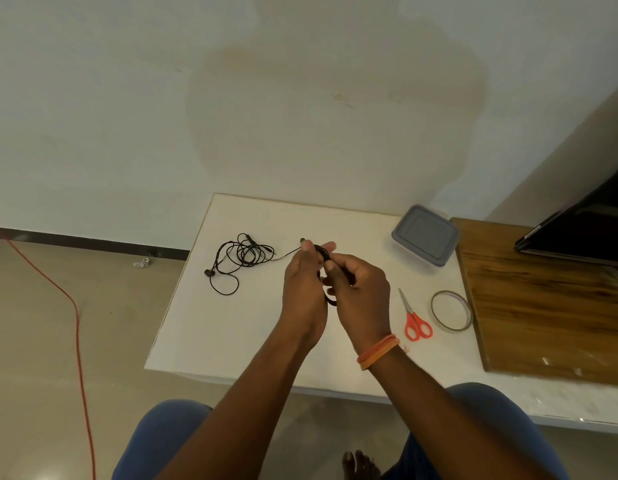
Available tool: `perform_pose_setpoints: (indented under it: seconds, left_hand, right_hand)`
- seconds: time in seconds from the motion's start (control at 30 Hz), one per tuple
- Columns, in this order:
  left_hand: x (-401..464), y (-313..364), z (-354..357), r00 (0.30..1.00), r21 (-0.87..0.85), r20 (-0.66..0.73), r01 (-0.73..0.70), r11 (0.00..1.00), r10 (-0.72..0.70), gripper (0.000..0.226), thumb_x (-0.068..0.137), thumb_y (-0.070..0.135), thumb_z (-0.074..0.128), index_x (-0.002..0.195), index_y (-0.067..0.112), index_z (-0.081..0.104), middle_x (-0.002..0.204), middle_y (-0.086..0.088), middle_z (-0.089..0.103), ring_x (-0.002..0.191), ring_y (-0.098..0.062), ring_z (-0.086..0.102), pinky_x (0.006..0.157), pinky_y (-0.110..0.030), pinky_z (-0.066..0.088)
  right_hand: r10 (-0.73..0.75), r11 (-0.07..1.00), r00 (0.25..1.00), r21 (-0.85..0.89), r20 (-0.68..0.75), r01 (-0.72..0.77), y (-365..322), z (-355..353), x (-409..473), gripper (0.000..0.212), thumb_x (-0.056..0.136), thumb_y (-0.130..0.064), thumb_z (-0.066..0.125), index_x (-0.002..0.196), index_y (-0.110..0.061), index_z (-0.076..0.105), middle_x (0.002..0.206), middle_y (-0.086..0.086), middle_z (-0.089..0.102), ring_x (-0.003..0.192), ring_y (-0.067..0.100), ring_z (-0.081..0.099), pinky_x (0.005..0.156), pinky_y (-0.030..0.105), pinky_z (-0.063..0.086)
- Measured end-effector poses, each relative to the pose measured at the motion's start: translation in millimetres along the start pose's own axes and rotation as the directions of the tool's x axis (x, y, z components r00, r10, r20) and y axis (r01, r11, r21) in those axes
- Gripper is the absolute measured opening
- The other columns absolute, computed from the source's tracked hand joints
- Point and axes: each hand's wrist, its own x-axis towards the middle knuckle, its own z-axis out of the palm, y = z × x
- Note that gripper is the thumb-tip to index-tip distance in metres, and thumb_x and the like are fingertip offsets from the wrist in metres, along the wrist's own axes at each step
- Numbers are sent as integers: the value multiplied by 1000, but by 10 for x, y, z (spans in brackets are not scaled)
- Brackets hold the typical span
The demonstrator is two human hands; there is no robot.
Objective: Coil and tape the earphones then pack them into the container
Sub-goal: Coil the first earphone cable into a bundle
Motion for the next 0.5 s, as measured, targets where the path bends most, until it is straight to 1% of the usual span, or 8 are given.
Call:
perform_pose_setpoints:
  seconds: [0.07, 0.13, 0.23, 0.3, 0.33, 0.4, 0.47, 0.5]
  left_hand:
    - [14, -9, -10, 998, -80, 24, 62, 995, -60, 52, 105, 45, 29, 115, 11, 68, 115, -1, 72, 107, -16, 67, 90, -35, 53]
    - [19, 1, -21, 994, -132, -1, 105, 986, -106, 54, 105, 46, 29, 120, 10, 66, 120, -1, 70, 108, -11, 66, 99, -37, 50]
    - [47, 37, -65, 988, -193, -22, 144, 971, -151, 54, 105, 46, 29, 121, 10, 66, 121, 3, 69, 107, -3, 61, 109, -39, 42]
    - [30, 68, -78, 981, -255, -13, 183, 949, -192, 50, 105, 43, 33, 125, 8, 64, 122, 3, 68, 106, -3, 60, 111, -41, 40]
    - [18, 80, -80, 978, -290, -4, 198, 936, -208, 49, 105, 42, 35, 127, 7, 62, 124, 2, 67, 108, -6, 61, 111, -41, 39]
    - [20, 74, -88, 971, -344, 7, 228, 911, -240, 47, 104, 40, 38, 132, 7, 58, 134, -5, 61, 121, -15, 58, 112, -42, 39]
    - [30, 65, -87, 964, -378, 1, 248, 892, -267, 46, 103, 39, 42, 133, 8, 57, 135, -9, 59, 126, -21, 55, 112, -44, 40]
    - [25, 55, -77, 963, -379, -2, 247, 892, -268, 44, 103, 39, 43, 131, 10, 58, 132, -8, 60, 125, -23, 57, 111, -46, 41]
  right_hand:
    - [-8, 1000, 1000, -10, -6, 8, -11, 44, -39, 21, 95, -19, 61, 111, -22, 74, 91, -8, 74, 80, 6, 68, 78, 28, 59]
    - [-44, 998, 998, -52, 38, 46, -37, 73, -100, 24, 96, -18, 59, 117, -24, 70, 84, -10, 71, 73, 3, 65, 73, 14, 53]
    - [-81, 993, 984, -74, 160, 93, -57, 70, -148, 23, 99, -15, 55, 115, -15, 71, 84, 4, 73, 73, 14, 66, 68, 13, 51]
    - [-105, 989, 969, -78, 223, 125, -69, 30, -126, 24, 99, -15, 53, 116, -13, 70, 83, 8, 72, 74, 18, 65, 66, 12, 49]
    - [-133, 982, 963, -98, 233, 159, -79, 16, -114, 25, 99, -14, 53, 118, -13, 69, 83, 6, 71, 72, 14, 64, 67, 13, 48]
    - [-206, 955, 949, -163, 238, 248, -113, 11, -121, 28, 99, -11, 53, 124, -13, 66, 85, 1, 69, 69, 5, 57, 70, 7, 45]
    - [-233, 924, 936, -241, 263, 297, -141, 26, -139, 30, 100, -11, 49, 127, -10, 62, 90, 4, 68, 72, 3, 53, 71, 1, 41]
    - [-212, 918, 934, -270, 288, 292, -144, 24, -138, 29, 101, -11, 47, 126, -8, 62, 92, 5, 66, 75, 6, 54, 72, 4, 42]
